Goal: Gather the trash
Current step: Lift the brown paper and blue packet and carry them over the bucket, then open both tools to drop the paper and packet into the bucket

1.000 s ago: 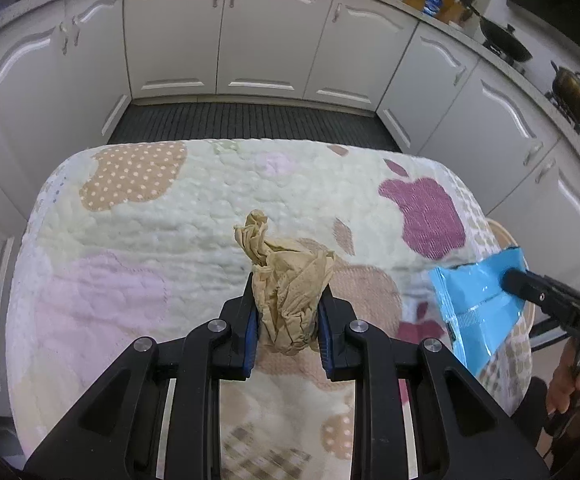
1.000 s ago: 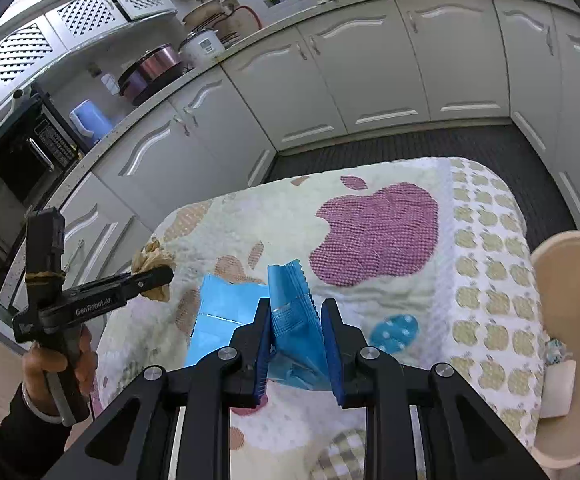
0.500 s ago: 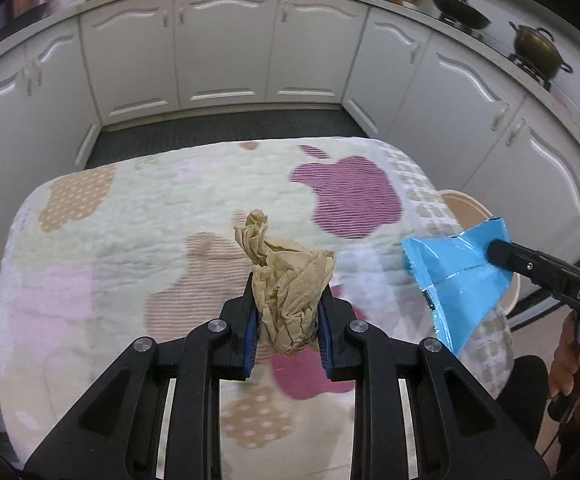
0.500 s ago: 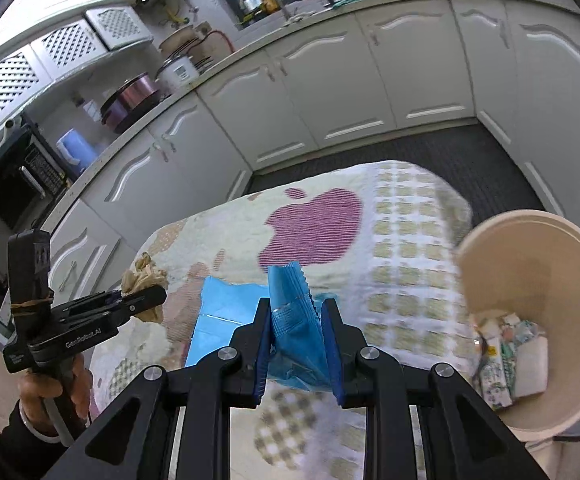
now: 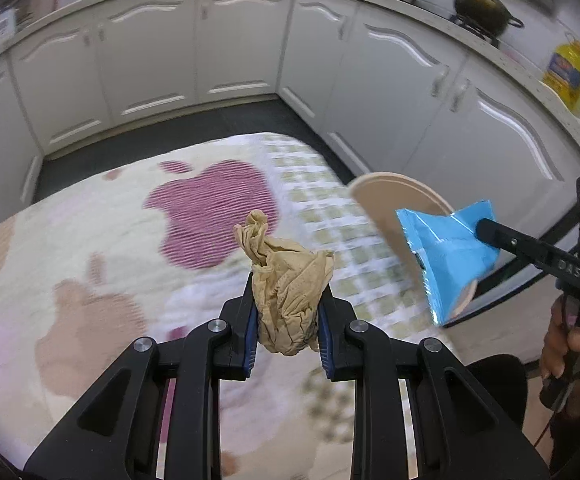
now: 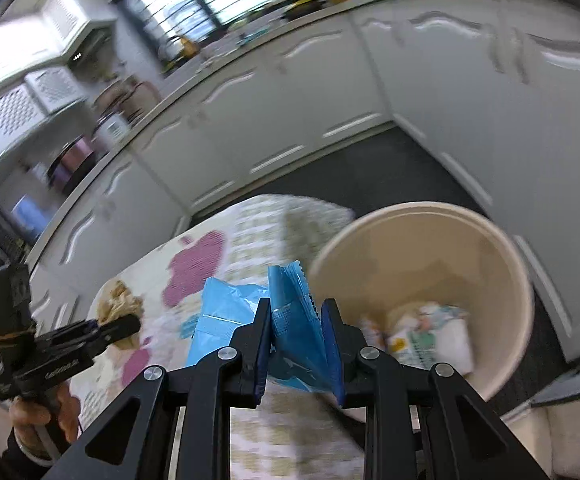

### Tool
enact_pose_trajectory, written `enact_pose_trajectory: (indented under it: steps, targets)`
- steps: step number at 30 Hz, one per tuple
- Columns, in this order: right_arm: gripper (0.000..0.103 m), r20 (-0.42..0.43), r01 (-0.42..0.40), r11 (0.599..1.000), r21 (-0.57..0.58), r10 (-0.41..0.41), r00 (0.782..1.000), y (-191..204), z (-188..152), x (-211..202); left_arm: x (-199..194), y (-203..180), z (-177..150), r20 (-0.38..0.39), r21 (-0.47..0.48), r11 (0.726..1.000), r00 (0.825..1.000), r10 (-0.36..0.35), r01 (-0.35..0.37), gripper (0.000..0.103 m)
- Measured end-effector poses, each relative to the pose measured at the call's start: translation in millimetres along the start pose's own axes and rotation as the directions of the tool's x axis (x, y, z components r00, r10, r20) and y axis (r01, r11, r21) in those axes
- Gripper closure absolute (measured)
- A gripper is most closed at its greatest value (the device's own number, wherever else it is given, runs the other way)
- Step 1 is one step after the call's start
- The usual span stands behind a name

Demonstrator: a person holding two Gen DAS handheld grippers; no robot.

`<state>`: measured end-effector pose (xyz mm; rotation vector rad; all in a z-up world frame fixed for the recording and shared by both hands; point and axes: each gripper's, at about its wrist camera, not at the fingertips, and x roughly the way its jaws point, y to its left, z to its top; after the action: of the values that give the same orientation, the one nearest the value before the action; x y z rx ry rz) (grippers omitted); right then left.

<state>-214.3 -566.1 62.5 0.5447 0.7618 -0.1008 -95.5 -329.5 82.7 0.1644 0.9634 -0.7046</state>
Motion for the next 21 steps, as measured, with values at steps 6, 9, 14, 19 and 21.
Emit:
enact_pose_trajectory:
  steps: [6,9,14,19,21]
  targets:
    - [0.080,0.024,0.119,0.989,0.083,-0.121,0.992,-50,6,-5,32,-43,21,-0.039,0.036,0.997,0.997,-0.072,0.073,0.081]
    - [0.080,0.021,0.163,0.980,0.117,-0.166,0.986,-71,8,-3,49,-57,30,-0.066,0.038,0.994,0.993,-0.102,0.105,0.081]
    - [0.080,0.000,0.205,0.967,0.149,-0.208,0.978,-92,9,7,79,-86,45,-0.102,0.058,0.987,0.984,-0.145,0.151,0.081]
    - [0.080,-0.029,0.257,0.956,0.141,-0.255,0.966,-103,9,24,110,-105,55,-0.154,0.060,0.981,0.972,-0.176,0.187,0.081]
    - [0.078,-0.040,0.273,0.952,0.138,-0.270,0.962,-105,9,32,124,-111,57,-0.173,0.060,0.981,0.970,-0.170,0.182,0.080]
